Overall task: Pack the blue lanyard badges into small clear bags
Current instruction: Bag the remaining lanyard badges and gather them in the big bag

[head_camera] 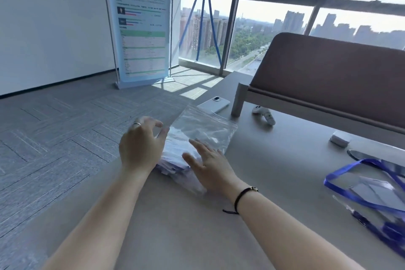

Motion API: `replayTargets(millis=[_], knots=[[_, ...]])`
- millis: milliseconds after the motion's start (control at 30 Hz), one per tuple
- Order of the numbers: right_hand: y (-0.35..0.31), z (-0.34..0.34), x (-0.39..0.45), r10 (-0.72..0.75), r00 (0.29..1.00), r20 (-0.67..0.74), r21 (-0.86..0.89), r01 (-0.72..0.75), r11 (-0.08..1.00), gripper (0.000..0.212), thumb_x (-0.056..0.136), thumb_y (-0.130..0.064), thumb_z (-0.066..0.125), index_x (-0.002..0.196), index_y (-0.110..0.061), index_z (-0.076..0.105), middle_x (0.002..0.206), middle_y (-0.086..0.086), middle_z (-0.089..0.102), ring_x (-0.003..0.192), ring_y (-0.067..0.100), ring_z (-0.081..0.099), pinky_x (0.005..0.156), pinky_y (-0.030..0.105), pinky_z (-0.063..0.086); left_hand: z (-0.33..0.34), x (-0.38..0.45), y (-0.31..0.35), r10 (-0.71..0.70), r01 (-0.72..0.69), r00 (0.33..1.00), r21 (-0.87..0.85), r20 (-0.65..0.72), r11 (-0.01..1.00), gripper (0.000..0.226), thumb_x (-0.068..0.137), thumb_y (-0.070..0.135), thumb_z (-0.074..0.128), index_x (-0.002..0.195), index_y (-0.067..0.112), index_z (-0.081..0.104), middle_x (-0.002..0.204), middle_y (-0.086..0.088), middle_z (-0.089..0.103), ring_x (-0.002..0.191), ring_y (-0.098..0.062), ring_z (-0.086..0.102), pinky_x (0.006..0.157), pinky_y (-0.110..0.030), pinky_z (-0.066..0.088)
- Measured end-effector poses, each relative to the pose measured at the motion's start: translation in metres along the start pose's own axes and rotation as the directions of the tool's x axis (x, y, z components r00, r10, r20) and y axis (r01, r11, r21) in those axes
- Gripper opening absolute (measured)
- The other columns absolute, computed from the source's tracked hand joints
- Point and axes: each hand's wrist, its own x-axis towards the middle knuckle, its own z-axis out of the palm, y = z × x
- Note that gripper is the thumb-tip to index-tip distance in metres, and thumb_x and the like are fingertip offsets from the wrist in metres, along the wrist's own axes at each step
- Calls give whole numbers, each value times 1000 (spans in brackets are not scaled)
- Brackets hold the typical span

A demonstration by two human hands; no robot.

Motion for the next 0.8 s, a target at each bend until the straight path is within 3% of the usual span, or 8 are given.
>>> replayTargets(millis=[100, 200, 300, 433, 467, 567, 667, 800], knots=[[16, -22, -31, 30, 990, -141, 92, -16, 996, 58, 97, -58, 47, 148, -32, 41, 156, -11, 39, 143, 10, 34, 118, 33, 27, -3, -10, 40, 172, -171, 985, -48, 8, 984, 16, 92, 34, 66, 97, 20, 73, 107, -4, 73, 93, -30, 69, 78, -42, 56], [41, -47, -66, 96, 980, -177, 87, -81, 993, 51, 96, -47, 57, 144, -30, 47, 151, -10, 46, 139, 12, 42, 111, 27, 31, 8, -35, 90, 235, -204, 954, -173, 186, 964, 12, 91, 35, 65, 96, 27, 74, 100, 4, 73, 91, -24, 69, 75, -32, 52], [69, -74, -106, 196, 961, -196, 78, -184, 980, 47, 95, -40, 59, 141, -33, 48, 147, -12, 50, 131, 13, 49, 104, 28, 37, 31, -64, 135, 264, -184, 913, -265, 310, 947, 11, 91, 34, 62, 95, 31, 72, 100, 9, 71, 94, -19, 68, 78, -35, 54], [102, -108, -166, 334, 914, -232, 109, -316, 942, 43, 95, -40, 59, 137, -36, 51, 102, -21, 59, 87, 10, 53, 81, 28, 43, 54, -97, 186, 324, -167, 849, -370, 416, 914, 11, 92, 32, 62, 95, 31, 73, 96, 11, 70, 89, -13, 66, 79, -34, 55], [111, -115, -182, 353, 903, -246, 97, -340, 936, 42, 95, -41, 59, 136, -37, 51, 100, -20, 59, 88, 9, 53, 80, 28, 42, 58, -107, 199, 337, -166, 836, -385, 434, 908, 12, 92, 32, 62, 96, 31, 73, 96, 12, 70, 89, -12, 66, 79, -33, 54], [134, -131, -223, 414, 861, -296, 96, -404, 910, 39, 94, -44, 60, 132, -38, 55, 129, -14, 59, 113, 10, 57, 92, 30, 46, 72, -134, 228, 371, -173, 781, -397, 503, 901, 13, 93, 34, 60, 97, 33, 72, 92, 17, 63, 88, -7, 62, 77, -27, 49], [158, -137, -258, 416, 829, -374, 49, -431, 901, 34, 91, -42, 62, 125, -35, 61, 124, -14, 62, 115, 9, 57, 99, 31, 46, 89, -158, 249, 429, -191, 706, -432, 563, 881, 15, 96, 35, 56, 98, 32, 70, 96, 16, 66, 95, -9, 63, 79, -29, 51], [188, -137, -289, 360, 806, -471, -157, -478, 864, 38, 92, -43, 58, 127, -32, 61, 132, -17, 59, 133, 10, 46, 115, 30, 26, 104, -188, 266, 488, -235, 636, -453, 597, 860, 26, 97, 30, 53, 119, 34, 65, 123, 13, 63, 116, -10, 58, 95, -26, 45]])
